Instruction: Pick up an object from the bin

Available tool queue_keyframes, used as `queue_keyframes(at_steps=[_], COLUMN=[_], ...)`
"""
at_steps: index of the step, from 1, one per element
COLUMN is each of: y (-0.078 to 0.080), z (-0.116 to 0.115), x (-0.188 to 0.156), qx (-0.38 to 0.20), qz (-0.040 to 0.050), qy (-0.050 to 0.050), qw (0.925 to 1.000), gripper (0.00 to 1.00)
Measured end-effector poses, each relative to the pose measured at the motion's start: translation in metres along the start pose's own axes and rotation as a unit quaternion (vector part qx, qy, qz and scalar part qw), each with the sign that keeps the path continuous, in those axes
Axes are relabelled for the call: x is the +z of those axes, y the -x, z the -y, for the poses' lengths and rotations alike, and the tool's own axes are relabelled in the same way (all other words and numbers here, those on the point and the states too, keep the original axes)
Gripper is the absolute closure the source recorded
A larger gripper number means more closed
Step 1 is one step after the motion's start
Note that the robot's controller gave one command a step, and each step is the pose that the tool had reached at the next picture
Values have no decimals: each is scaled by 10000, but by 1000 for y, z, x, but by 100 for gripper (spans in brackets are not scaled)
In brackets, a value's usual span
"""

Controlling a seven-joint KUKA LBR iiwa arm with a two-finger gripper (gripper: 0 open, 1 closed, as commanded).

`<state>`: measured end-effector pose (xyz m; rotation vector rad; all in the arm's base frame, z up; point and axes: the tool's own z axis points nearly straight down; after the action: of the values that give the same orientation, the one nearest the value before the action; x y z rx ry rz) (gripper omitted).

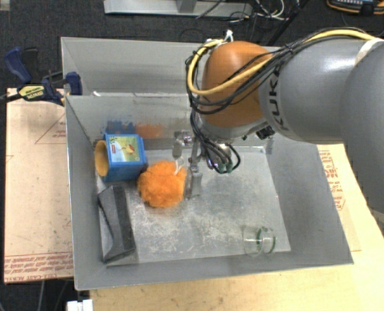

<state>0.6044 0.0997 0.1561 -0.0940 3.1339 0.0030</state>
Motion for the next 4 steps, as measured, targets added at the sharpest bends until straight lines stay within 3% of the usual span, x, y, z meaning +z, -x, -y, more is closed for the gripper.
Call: queue_keyframes(at_steps=[1, 2, 4], y=[1, 30, 30], z=[-2, -38, -38], x=[60, 86, 86], qx=[217, -170, -165], qz=[4, 2, 1], qy=[7, -2, 1], qw=[9998, 9999, 9999], gripper=[0, 100, 100])
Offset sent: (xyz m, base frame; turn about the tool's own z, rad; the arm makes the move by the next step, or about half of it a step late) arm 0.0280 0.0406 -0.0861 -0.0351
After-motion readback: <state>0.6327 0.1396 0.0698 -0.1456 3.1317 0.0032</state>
